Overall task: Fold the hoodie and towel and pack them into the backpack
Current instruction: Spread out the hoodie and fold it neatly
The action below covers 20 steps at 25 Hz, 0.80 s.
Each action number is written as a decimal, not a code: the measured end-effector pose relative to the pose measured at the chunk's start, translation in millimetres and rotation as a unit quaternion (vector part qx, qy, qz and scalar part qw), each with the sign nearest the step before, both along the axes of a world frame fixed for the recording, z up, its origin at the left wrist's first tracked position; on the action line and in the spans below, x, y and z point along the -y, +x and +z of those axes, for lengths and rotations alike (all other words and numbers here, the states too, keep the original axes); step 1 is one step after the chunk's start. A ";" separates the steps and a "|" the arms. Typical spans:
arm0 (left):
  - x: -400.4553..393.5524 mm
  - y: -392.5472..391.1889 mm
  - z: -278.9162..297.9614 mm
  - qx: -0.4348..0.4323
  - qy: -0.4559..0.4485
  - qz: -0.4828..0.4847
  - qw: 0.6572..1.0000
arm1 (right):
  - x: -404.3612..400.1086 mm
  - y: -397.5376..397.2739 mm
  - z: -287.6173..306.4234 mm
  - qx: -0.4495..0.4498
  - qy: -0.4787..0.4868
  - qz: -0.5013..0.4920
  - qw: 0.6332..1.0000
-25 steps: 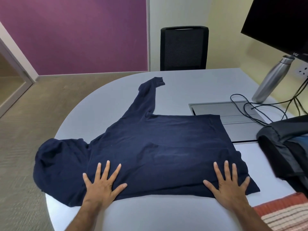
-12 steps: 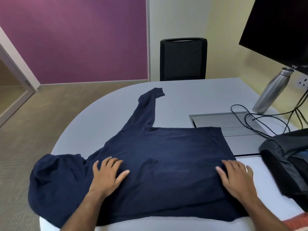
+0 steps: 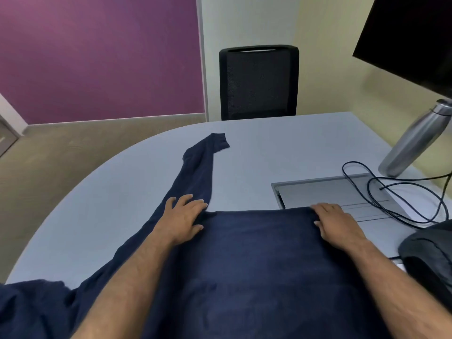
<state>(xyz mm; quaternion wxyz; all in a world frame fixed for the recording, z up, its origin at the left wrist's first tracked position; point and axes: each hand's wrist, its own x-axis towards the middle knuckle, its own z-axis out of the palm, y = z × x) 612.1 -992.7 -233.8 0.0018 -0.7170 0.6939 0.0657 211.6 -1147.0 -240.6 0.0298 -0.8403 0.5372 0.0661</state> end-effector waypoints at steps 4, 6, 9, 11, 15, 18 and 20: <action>37.1 3.2 -17.9 -0.033 0.058 -0.006 0.998 | 32.9 11.8 -15.2 -0.052 0.024 0.022 0.998; 42.5 4.1 -27.9 -0.030 0.071 -0.007 0.997 | 41.4 13.2 -22.9 -0.076 0.058 0.009 0.995; 39.3 5.2 -33.0 0.023 0.033 -0.002 0.999 | 46.5 13.8 -31.0 -0.086 0.011 0.015 0.996; 32.2 5.2 -32.6 0.046 -0.002 0.000 0.999 | 44.9 12.6 -29.7 -0.082 -0.042 0.032 0.995; 11.3 4.7 -23.0 0.069 -0.078 -0.022 0.994 | 24.6 0.6 -14.6 -0.041 -0.099 0.040 0.994; -11.4 -0.6 -8.7 0.086 -0.091 -0.037 0.991 | -1.3 -10.3 -2.1 -0.015 -0.114 0.045 0.992; -30.2 -8.2 2.3 0.102 -0.088 -0.048 0.990 | -20.6 -16.6 8.5 -0.005 -0.118 0.058 0.991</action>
